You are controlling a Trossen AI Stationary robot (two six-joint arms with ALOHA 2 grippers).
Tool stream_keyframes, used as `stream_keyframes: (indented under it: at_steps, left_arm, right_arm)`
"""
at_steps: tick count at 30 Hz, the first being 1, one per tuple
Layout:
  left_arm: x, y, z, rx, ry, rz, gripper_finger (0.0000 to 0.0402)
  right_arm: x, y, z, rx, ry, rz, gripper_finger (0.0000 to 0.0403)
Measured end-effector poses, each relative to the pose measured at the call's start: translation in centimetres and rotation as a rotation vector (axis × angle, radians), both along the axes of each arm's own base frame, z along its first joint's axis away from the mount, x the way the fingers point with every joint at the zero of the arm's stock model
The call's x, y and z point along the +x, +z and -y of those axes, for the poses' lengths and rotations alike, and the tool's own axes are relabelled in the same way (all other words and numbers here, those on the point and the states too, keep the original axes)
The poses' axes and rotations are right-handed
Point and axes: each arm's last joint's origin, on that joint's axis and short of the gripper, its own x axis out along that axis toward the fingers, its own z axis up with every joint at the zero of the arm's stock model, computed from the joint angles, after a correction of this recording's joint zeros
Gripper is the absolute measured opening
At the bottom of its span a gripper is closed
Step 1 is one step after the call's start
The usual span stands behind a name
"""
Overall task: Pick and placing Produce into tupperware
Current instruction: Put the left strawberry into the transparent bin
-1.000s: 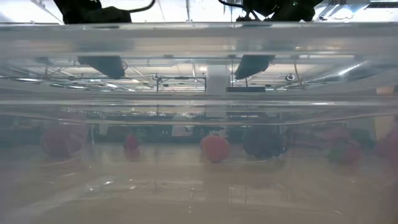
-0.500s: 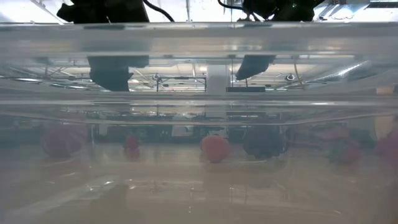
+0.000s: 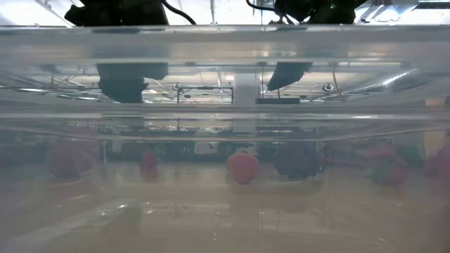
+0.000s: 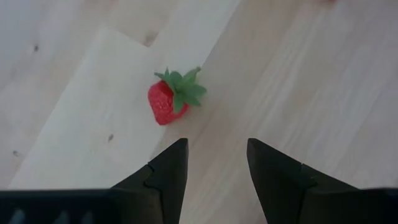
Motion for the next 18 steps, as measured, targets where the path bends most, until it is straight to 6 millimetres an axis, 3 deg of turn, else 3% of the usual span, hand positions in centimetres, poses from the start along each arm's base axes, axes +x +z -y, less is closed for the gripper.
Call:
stream_keyframes:
  at_steps: [18]
  left_arm:
    - [0.0,0.1,-1.1,0.078,0.003,-0.003,0.0173]
  right_arm:
    - [0.0,0.0,0.0,0.002,-0.001,-0.002,0.0187]
